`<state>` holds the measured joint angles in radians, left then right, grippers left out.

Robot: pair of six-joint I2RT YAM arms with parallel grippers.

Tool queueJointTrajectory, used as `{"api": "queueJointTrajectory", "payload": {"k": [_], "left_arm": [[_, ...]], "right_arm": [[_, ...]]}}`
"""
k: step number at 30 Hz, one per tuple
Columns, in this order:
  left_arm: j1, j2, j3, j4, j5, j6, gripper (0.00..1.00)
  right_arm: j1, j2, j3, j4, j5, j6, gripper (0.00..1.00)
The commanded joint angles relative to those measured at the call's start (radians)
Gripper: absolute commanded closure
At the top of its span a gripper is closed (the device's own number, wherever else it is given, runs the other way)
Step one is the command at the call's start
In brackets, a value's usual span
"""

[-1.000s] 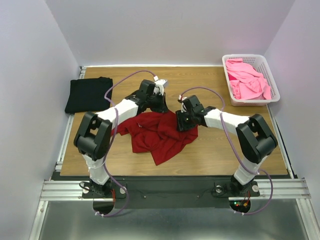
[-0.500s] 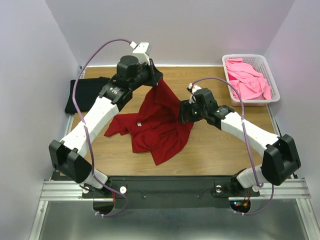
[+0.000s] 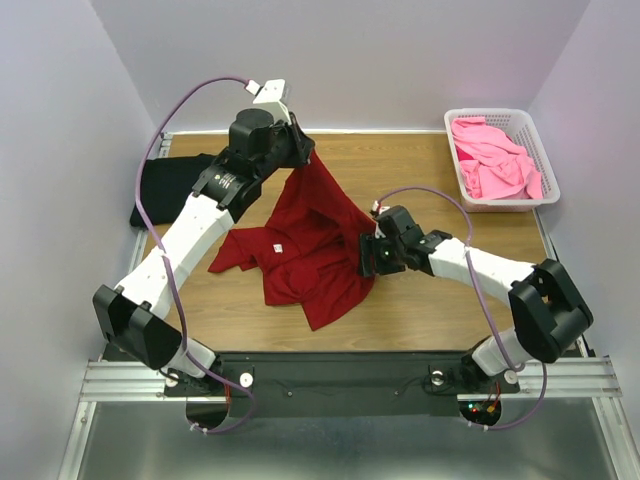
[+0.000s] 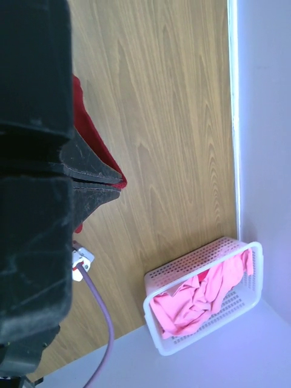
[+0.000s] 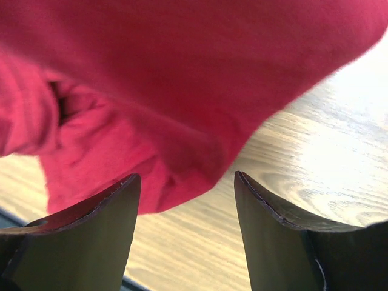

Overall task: Fold and stack the t-shirts
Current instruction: Flatten the tshirt out

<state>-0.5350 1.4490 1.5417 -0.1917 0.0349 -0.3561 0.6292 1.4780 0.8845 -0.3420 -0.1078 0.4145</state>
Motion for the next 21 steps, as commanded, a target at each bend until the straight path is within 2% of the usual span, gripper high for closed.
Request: {"api": "queueJointTrajectory", "payload": {"k": [1,6,9,11,14,15,16,17,20,21], "left_arm": [[0.0,-0.064,0.064,0.028,-0.065,-0.001,1.0],[0.009,-0.067,0.087,0.006,-0.093,0.005,1.0],[0.012,-0.073,0.098,0.001,-0.108,0.005,1.0],[0.023,-0.076,0.11,-0.011,-0.134,0.009,1.0],[0.064,-0.087,0.141,-0.038,-0.159,0.02,1.0],[0.081,-0.093,0.155,-0.049,-0.156,0.02,1.0],[0.099,-0.096,0.164,-0.055,-0.152,0.02,1.0],[0.142,-0.101,0.17,-0.06,-0.15,0.023,1.0],[0.22,-0.108,0.202,-0.081,-0.125,0.016,1.0],[0.274,-0.11,0.219,-0.09,-0.119,0.013,1.0]], "right_arm": [[0.003,0.018,-0.051,0.096,0.043,0.05,0.31],[0.003,0.064,-0.096,0.176,-0.012,0.064,0.32],[0.003,0.087,-0.104,0.231,-0.042,0.078,0.37],[0.004,0.105,-0.096,0.244,-0.032,0.076,0.47],[0.003,0.102,-0.073,0.244,0.037,0.04,0.75],[0.001,0.094,-0.064,0.235,0.08,0.005,0.9],[0.001,0.085,-0.029,0.222,0.101,-0.017,0.96],[0.0,0.061,-0.004,0.174,0.149,-0.041,0.99],[-0.008,0.025,0.146,0.054,0.327,-0.163,0.99],[-0.008,0.019,0.187,0.029,0.433,-0.23,0.99]]}}
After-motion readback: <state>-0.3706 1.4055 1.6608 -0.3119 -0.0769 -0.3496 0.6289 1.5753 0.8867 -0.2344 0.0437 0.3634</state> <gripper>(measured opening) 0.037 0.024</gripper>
